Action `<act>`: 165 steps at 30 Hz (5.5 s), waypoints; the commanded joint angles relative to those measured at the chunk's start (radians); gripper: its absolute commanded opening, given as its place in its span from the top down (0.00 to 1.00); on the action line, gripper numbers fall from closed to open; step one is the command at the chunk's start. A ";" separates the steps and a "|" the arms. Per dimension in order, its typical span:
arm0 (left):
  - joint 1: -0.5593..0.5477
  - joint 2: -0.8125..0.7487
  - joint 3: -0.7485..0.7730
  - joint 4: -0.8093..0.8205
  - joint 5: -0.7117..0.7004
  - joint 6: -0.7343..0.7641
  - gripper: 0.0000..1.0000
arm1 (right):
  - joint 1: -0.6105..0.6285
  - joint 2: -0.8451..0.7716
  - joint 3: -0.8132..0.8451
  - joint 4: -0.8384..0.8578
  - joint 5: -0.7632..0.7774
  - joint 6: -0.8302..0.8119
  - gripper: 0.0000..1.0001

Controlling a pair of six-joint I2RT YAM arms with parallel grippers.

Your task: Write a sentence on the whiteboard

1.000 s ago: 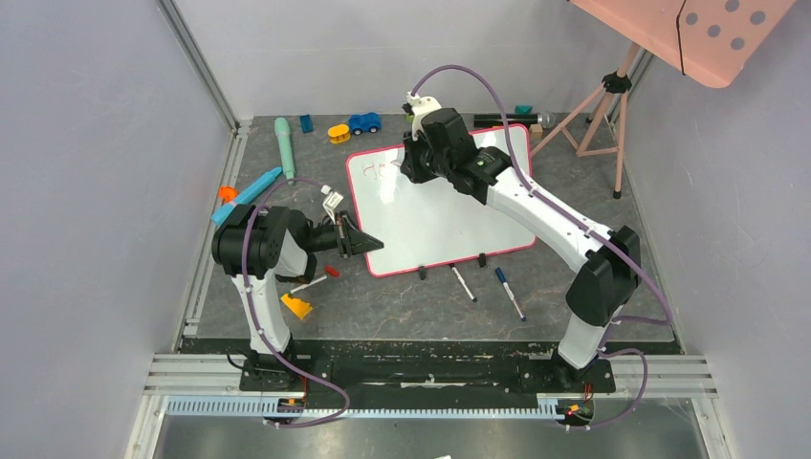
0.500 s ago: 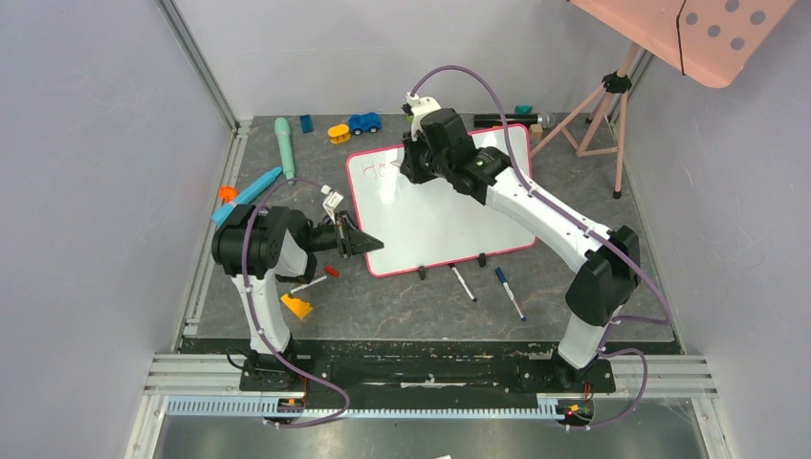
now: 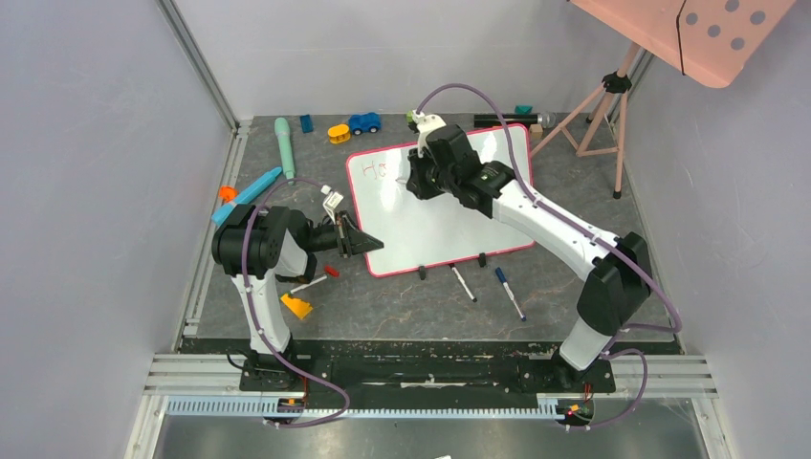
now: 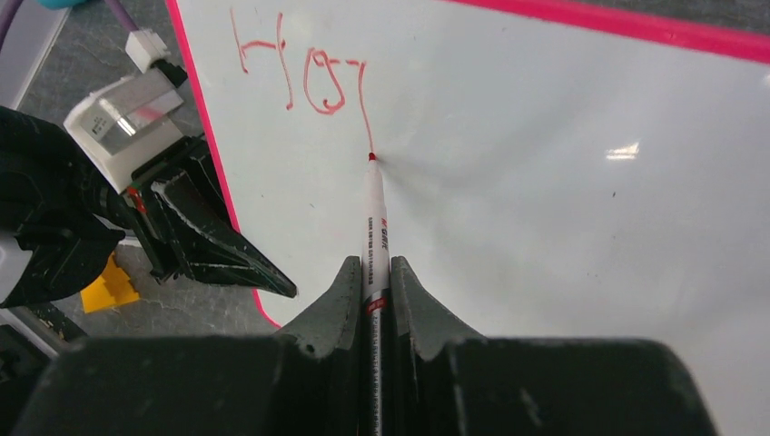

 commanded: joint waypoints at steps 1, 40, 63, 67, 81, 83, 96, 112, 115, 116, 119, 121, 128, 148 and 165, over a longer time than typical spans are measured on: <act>-0.014 -0.008 -0.012 0.049 0.007 0.121 0.98 | -0.005 -0.047 -0.062 0.022 0.014 0.014 1.00; -0.014 -0.011 -0.019 0.049 0.001 0.129 0.98 | -0.017 -0.020 0.074 0.080 -0.014 0.000 1.00; -0.014 -0.013 -0.018 0.049 0.002 0.130 0.98 | -0.018 0.034 0.105 0.084 0.011 -0.014 1.00; -0.014 -0.012 -0.019 0.049 0.003 0.131 0.98 | -0.018 0.030 0.102 0.072 0.037 -0.017 1.00; -0.015 -0.012 -0.018 0.049 0.002 0.131 0.98 | -0.016 -0.007 0.057 0.039 0.108 -0.021 1.00; -0.014 -0.011 -0.018 0.049 0.002 0.129 0.98 | -0.017 -0.014 0.047 0.037 0.111 -0.024 1.00; -0.014 -0.011 -0.018 0.049 0.002 0.127 0.98 | -0.017 -0.035 -0.008 0.053 0.053 -0.017 1.00; -0.014 -0.011 -0.017 0.049 0.001 0.125 0.98 | -0.012 -0.003 0.047 0.078 -0.036 -0.012 1.00; -0.014 -0.011 -0.017 0.049 0.002 0.127 0.98 | -0.012 -0.038 0.027 0.106 -0.081 -0.019 1.00; -0.014 -0.011 -0.017 0.049 0.002 0.126 0.98 | -0.013 -0.053 0.017 0.120 -0.086 -0.021 1.00; -0.014 -0.011 -0.017 0.049 0.003 0.126 0.98 | -0.013 -0.088 -0.011 0.142 -0.075 -0.023 1.00; -0.014 -0.011 -0.017 0.049 0.002 0.126 0.98 | -0.014 -0.098 -0.019 0.140 -0.060 -0.022 1.00; -0.014 -0.012 -0.017 0.050 0.004 0.126 0.98 | -0.017 -0.110 -0.043 0.107 0.033 -0.017 1.00; -0.014 -0.011 -0.017 0.049 0.003 0.125 0.98 | -0.022 -0.029 0.040 0.058 0.051 -0.019 1.00; -0.014 -0.012 -0.017 0.049 0.003 0.127 0.98 | -0.025 -0.004 0.063 -0.014 0.115 -0.016 1.00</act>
